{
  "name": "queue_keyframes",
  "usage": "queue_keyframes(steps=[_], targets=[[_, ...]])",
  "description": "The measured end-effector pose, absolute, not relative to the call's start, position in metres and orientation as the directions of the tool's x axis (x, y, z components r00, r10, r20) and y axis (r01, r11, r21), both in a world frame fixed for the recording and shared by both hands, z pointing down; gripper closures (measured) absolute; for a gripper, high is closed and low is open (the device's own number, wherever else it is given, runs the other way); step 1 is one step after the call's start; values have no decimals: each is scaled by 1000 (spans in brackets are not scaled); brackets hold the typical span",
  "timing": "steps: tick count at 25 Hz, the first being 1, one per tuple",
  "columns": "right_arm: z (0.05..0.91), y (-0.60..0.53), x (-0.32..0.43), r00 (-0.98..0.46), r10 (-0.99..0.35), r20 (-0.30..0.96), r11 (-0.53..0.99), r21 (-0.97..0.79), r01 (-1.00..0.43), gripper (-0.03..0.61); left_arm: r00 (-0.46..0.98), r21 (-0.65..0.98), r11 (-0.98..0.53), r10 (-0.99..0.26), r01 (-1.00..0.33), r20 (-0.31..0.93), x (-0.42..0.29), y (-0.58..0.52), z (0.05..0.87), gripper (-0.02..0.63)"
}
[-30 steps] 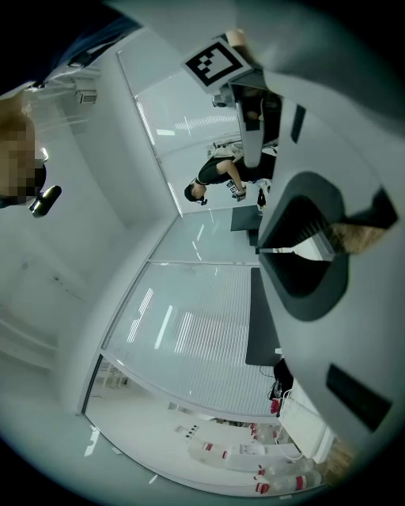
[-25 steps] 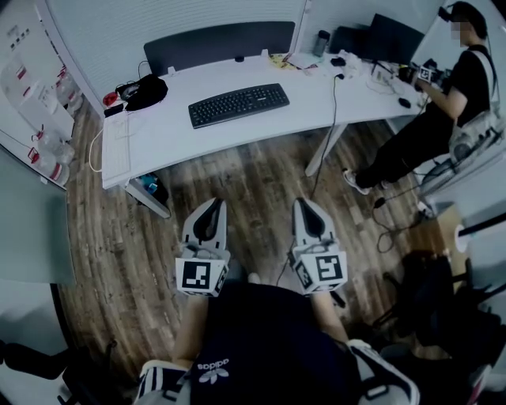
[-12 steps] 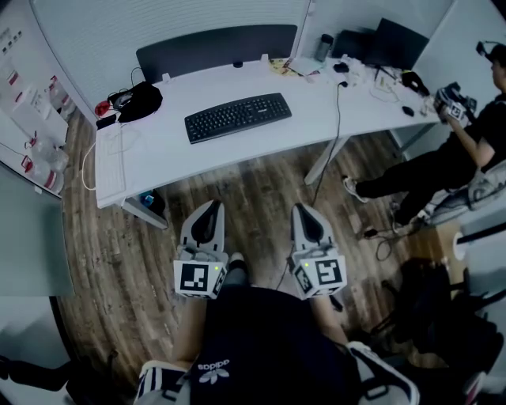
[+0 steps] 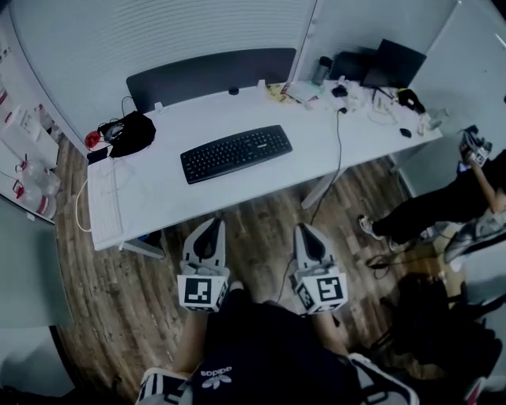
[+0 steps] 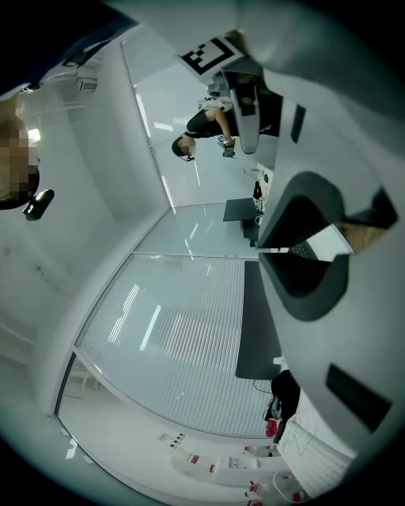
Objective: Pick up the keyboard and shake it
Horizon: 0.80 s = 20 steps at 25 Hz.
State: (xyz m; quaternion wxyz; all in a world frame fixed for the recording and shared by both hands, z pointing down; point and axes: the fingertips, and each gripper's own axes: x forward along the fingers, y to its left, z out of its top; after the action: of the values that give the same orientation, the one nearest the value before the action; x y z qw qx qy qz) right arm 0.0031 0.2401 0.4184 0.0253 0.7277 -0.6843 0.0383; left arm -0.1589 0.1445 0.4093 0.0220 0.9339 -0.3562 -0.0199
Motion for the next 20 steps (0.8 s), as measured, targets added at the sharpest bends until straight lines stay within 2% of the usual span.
queue_keyframes(steps=[11, 14, 20], targets=[[443, 204, 30, 62, -987, 150, -66, -21, -998, 572, 729, 60, -727, -683, -684, 36, -141, 109, 428, 595], [449, 190, 43, 39, -987, 155, -46, -39, -998, 572, 717, 25, -718, -692, -695, 84, -132, 98, 443, 594], [452, 138, 85, -49, -987, 152, 42, -47, -998, 572, 654, 31, -654, -753, -756, 67, -102, 60, 439, 594]])
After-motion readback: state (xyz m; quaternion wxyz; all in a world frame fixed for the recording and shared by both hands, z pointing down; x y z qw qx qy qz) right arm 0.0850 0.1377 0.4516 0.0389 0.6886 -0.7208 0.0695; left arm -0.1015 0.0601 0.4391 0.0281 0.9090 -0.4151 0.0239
